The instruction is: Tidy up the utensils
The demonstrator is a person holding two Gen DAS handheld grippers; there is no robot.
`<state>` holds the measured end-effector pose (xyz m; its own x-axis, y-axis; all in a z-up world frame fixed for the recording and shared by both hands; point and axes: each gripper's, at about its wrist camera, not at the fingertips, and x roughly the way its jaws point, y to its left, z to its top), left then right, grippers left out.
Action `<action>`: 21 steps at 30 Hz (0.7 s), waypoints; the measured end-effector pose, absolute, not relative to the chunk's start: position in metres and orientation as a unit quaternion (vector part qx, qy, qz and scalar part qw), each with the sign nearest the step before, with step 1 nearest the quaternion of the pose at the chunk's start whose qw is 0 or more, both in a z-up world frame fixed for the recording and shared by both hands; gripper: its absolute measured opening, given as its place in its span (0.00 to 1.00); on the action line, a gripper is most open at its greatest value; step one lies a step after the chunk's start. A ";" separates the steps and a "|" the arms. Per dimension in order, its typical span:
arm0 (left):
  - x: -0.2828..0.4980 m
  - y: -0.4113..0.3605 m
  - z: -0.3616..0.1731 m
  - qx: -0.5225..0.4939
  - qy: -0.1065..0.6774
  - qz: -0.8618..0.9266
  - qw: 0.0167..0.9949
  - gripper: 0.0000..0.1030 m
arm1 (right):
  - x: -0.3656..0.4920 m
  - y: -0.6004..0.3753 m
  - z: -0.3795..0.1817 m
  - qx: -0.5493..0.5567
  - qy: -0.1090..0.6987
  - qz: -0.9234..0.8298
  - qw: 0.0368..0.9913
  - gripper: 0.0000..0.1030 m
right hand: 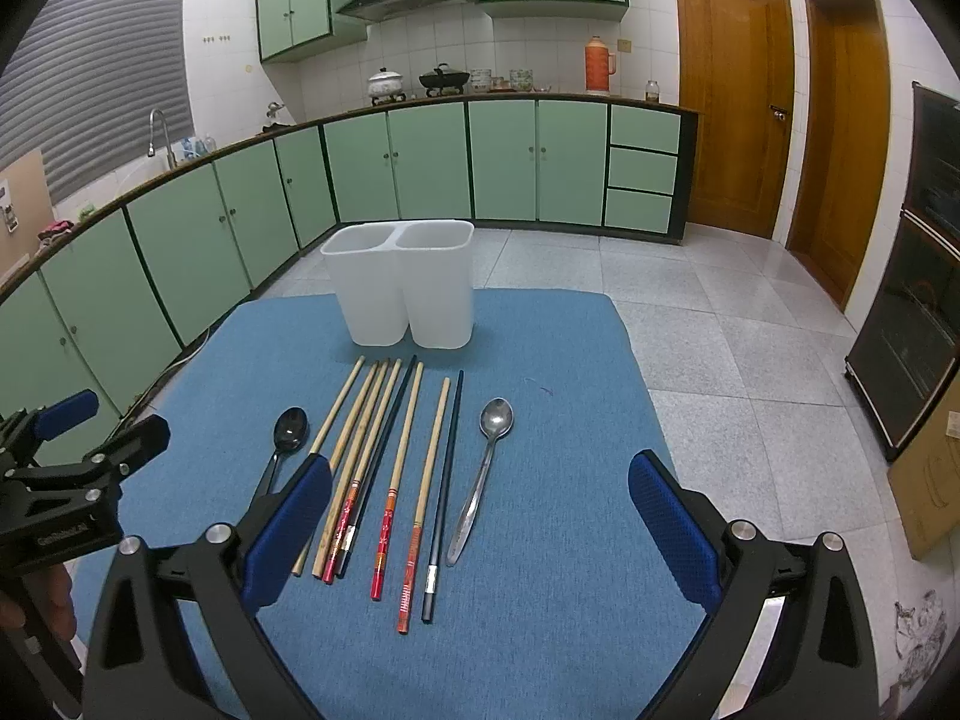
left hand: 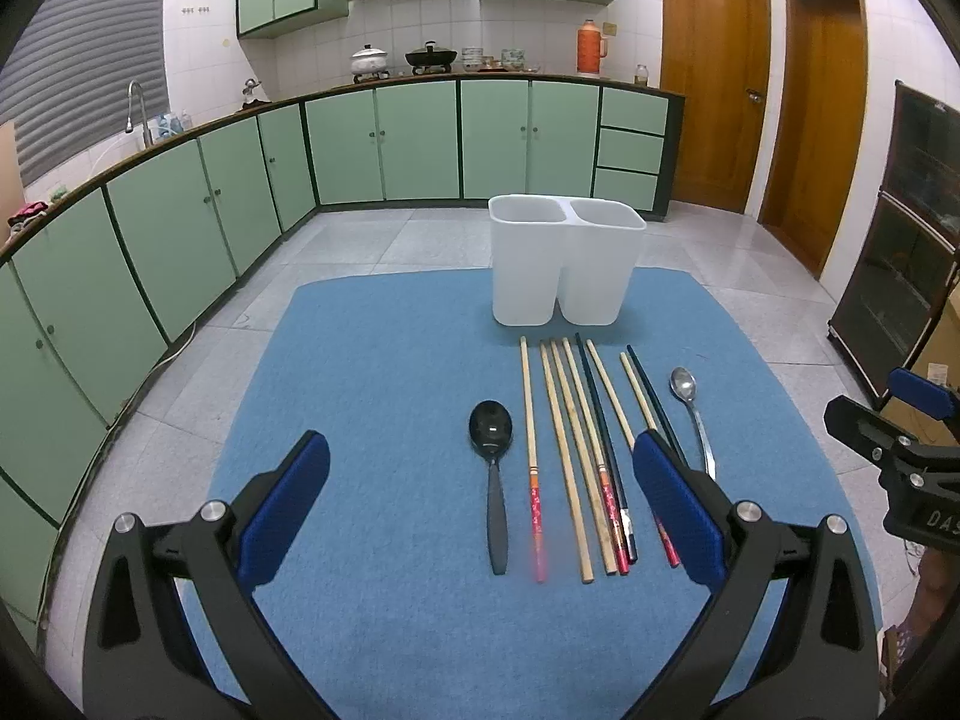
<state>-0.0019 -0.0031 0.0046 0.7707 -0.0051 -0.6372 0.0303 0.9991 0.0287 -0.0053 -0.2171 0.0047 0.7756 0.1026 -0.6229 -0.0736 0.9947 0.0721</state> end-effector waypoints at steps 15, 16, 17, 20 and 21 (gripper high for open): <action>-0.002 -0.002 0.008 0.016 0.339 -0.011 0.941 0.95 | -0.005 -0.218 0.004 0.023 0.332 0.047 0.942 0.94; -0.002 -0.003 0.008 0.016 0.339 -0.011 0.941 0.95 | -0.005 -0.218 0.004 0.023 0.332 0.047 0.942 0.94; -0.002 -0.002 0.007 0.016 0.338 -0.011 0.941 0.95 | -0.005 -0.218 0.004 0.023 0.332 0.047 0.942 0.94; -0.002 -0.003 0.008 0.015 0.338 -0.011 0.941 0.95 | -0.004 -0.218 0.004 0.023 0.332 0.046 0.942 0.94; -0.001 -0.002 0.008 0.015 0.338 -0.011 0.941 0.95 | -0.005 -0.218 0.005 0.023 0.332 0.046 0.942 0.94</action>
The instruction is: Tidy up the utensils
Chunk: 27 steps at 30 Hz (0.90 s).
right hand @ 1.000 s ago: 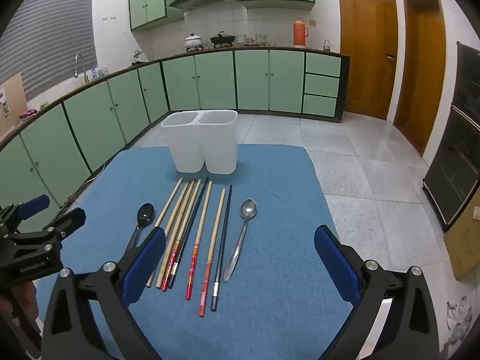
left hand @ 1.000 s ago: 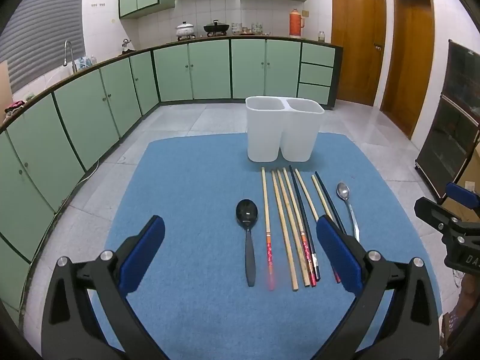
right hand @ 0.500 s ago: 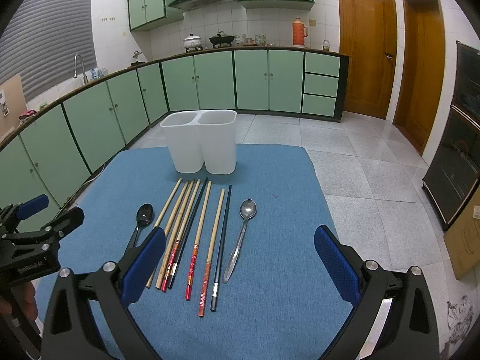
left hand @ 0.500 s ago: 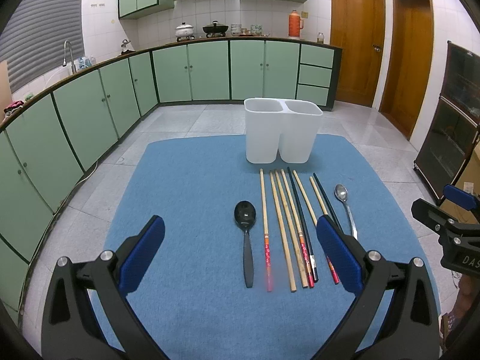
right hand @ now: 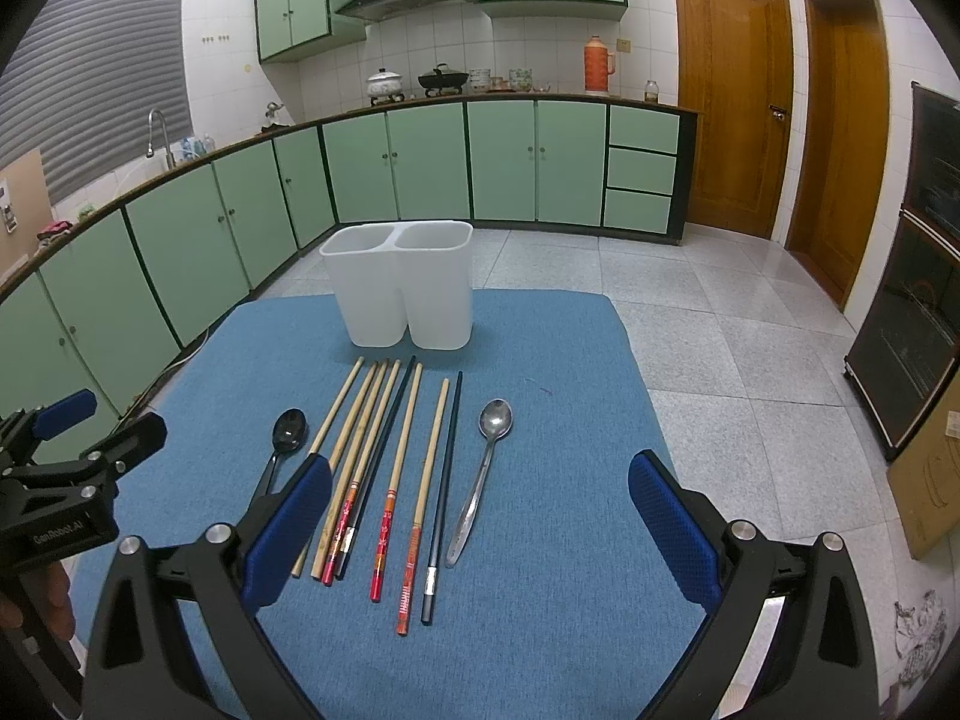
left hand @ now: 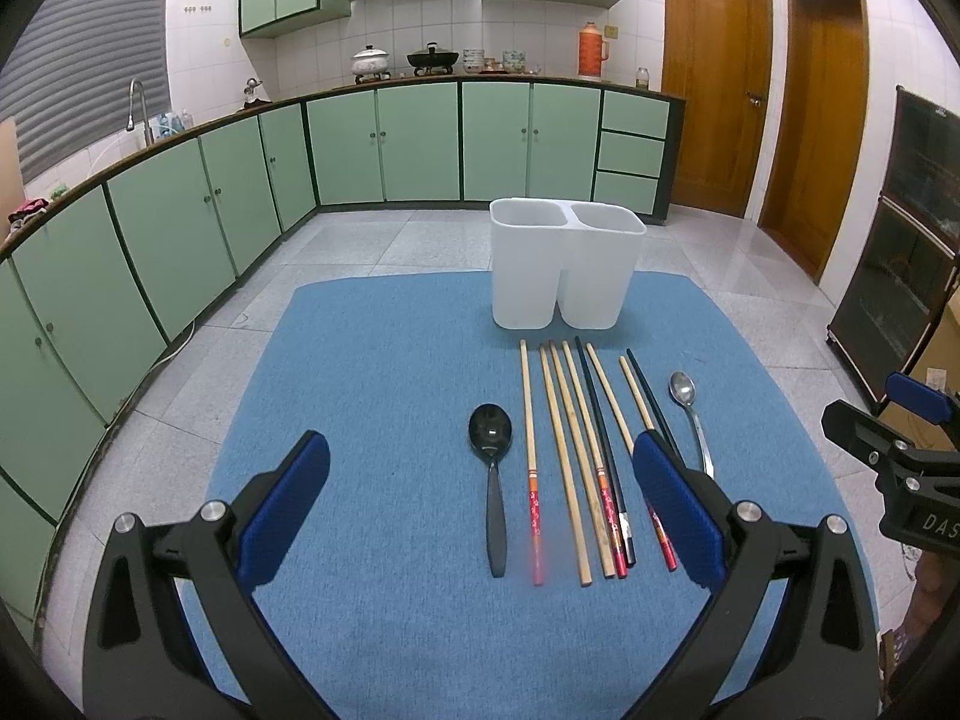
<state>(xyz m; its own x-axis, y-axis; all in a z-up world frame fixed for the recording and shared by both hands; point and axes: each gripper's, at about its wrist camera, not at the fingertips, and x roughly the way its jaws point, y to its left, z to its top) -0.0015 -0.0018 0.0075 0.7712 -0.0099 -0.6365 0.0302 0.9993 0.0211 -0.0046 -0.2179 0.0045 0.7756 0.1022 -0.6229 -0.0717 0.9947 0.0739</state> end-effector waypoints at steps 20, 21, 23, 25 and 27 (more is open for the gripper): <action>-0.002 0.001 0.010 0.010 0.336 -0.009 0.942 0.95 | -0.002 -0.222 0.005 0.026 0.330 0.042 0.943 0.94; -0.001 0.001 0.010 0.010 0.336 -0.009 0.942 0.95 | -0.003 -0.222 0.005 0.026 0.330 0.041 0.943 0.94; -0.002 0.001 0.011 0.009 0.336 -0.009 0.942 0.95 | -0.003 -0.222 0.005 0.027 0.330 0.041 0.943 0.94; -0.002 0.001 0.010 0.009 0.335 -0.009 0.942 0.95 | -0.003 -0.222 0.005 0.026 0.330 0.041 0.943 0.94; -0.002 0.001 0.011 0.009 0.336 -0.009 0.942 0.95 | -0.003 -0.222 0.005 0.027 0.330 0.041 0.943 0.94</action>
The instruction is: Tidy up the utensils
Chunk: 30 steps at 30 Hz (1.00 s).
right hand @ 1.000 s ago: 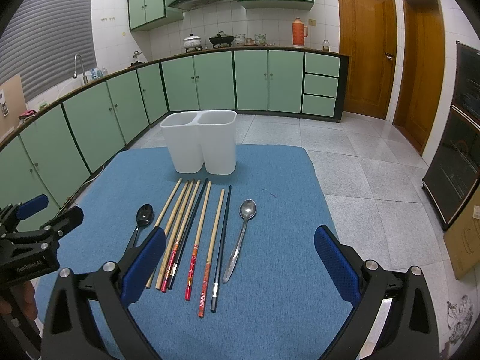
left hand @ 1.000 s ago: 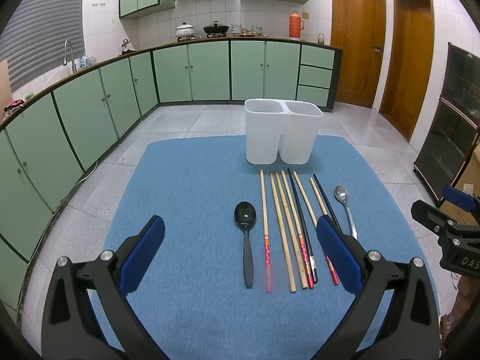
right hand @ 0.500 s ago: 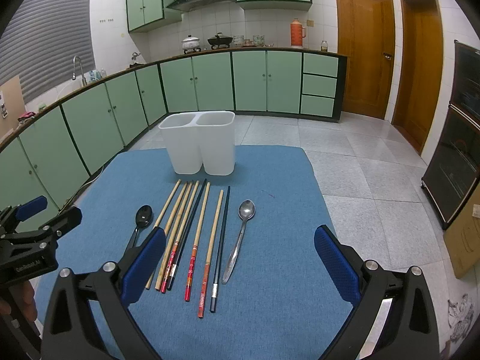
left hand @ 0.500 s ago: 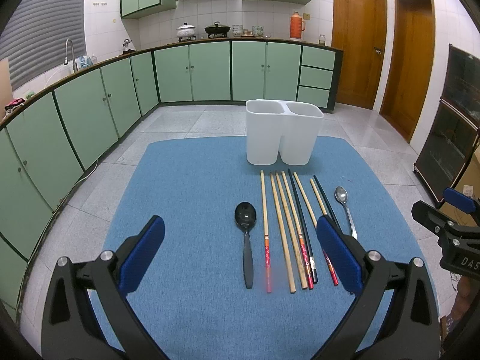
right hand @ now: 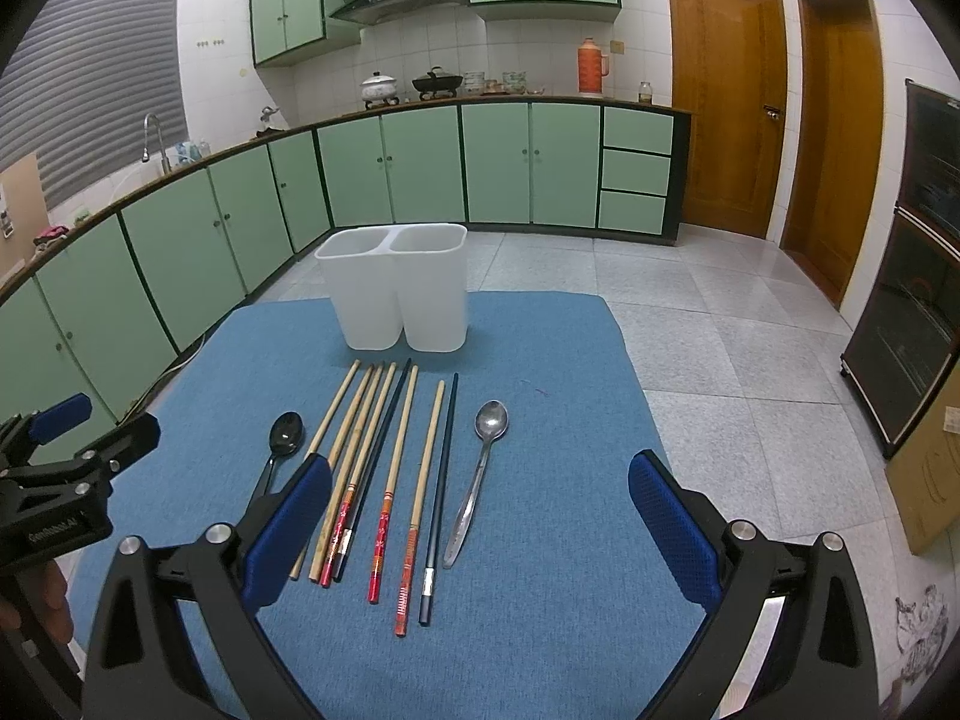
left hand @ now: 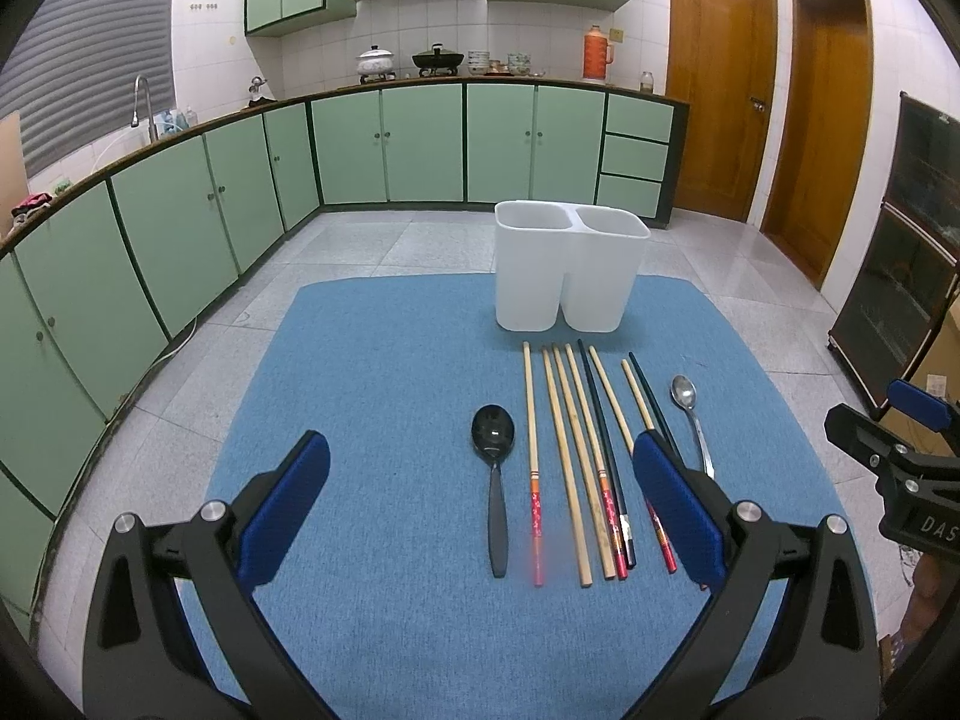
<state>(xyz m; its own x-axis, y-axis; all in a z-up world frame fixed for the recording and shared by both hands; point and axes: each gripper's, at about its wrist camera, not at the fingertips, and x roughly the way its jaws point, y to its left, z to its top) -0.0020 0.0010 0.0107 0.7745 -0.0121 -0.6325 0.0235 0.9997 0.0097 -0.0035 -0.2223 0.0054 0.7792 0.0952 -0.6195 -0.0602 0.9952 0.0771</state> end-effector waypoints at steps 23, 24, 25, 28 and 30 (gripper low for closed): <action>-0.001 0.006 0.009 0.004 0.338 -0.008 0.941 0.95 | -0.002 -0.223 0.004 0.027 0.332 0.040 0.942 0.94; -0.001 0.006 0.008 0.004 0.338 -0.007 0.941 0.95 | -0.002 -0.223 0.003 0.027 0.333 0.039 0.942 0.94; -0.001 0.007 0.008 0.003 0.339 -0.007 0.941 0.95 | -0.002 -0.223 0.003 0.027 0.333 0.039 0.942 0.94; 0.000 0.007 0.007 0.003 0.341 -0.007 0.940 0.95 | -0.002 -0.223 0.002 0.028 0.333 0.039 0.942 0.94; 0.001 0.008 0.006 0.002 0.343 -0.007 0.939 0.95 | -0.001 -0.223 0.000 0.027 0.335 0.037 0.941 0.94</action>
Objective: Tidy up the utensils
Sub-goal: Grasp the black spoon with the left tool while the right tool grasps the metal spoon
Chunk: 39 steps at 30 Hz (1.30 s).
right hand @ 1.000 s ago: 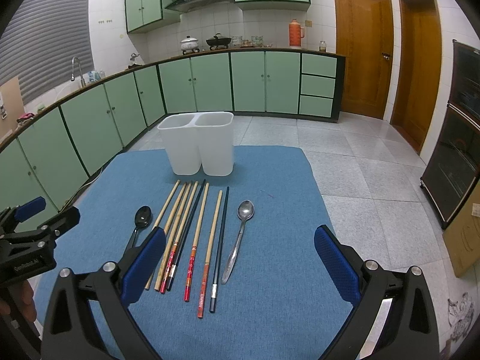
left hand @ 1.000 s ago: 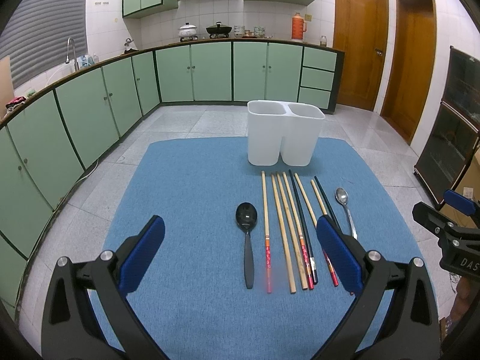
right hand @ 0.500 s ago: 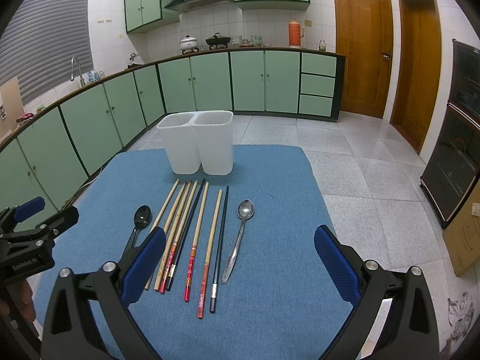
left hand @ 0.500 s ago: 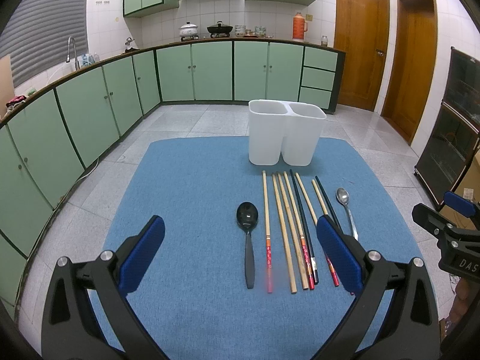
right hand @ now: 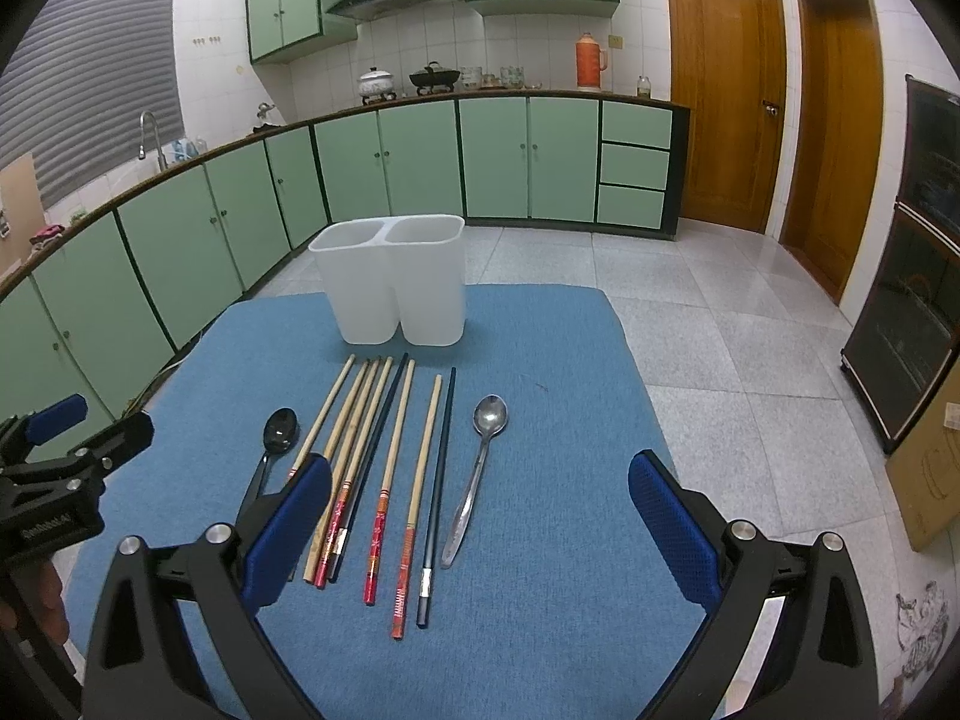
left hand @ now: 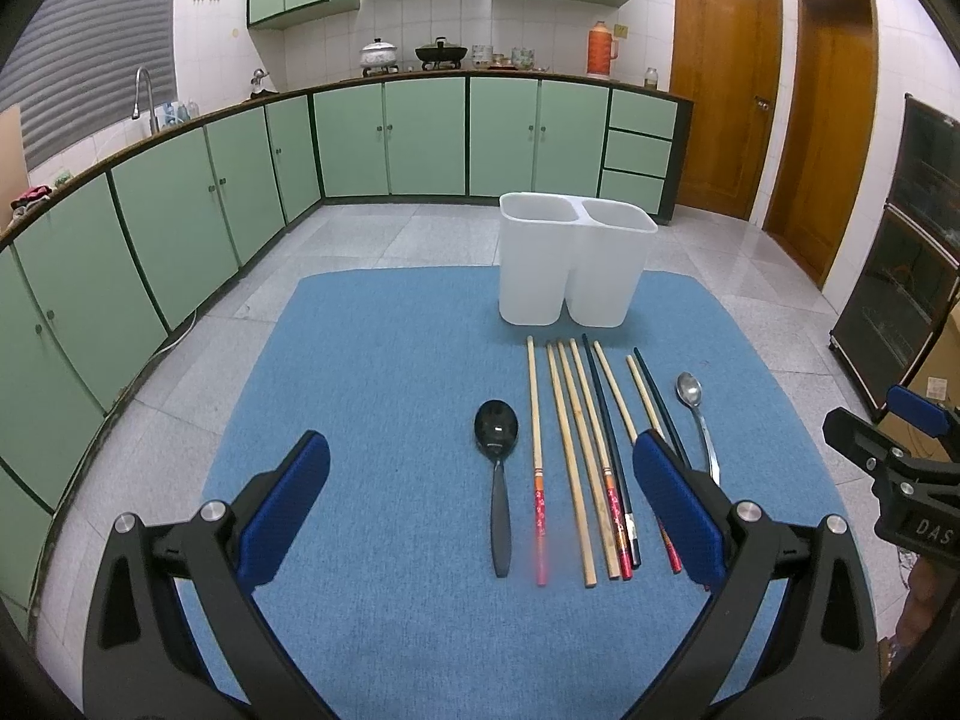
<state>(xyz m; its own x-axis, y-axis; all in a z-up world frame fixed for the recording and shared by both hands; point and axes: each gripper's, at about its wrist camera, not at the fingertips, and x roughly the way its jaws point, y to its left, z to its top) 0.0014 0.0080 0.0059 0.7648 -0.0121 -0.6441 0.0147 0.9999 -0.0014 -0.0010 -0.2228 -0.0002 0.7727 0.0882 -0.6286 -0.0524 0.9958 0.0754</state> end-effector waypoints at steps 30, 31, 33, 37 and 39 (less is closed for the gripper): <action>0.141 0.020 -0.103 -0.022 0.495 0.005 0.869 0.78 | 0.115 -0.230 -0.077 0.038 0.443 0.047 0.894 0.71; 0.144 0.020 -0.105 -0.027 0.497 0.006 0.867 0.78 | 0.117 -0.230 -0.077 0.038 0.444 0.049 0.894 0.71; 0.146 0.024 -0.109 -0.036 0.502 0.006 0.864 0.73 | 0.122 -0.229 -0.079 0.040 0.447 0.053 0.892 0.68; 0.148 0.026 -0.111 -0.041 0.500 0.008 0.865 0.67 | 0.134 -0.228 -0.085 0.050 0.460 0.055 0.885 0.62; 0.148 0.026 -0.110 -0.042 0.496 0.008 0.867 0.58 | 0.140 -0.228 -0.089 0.058 0.472 0.053 0.878 0.58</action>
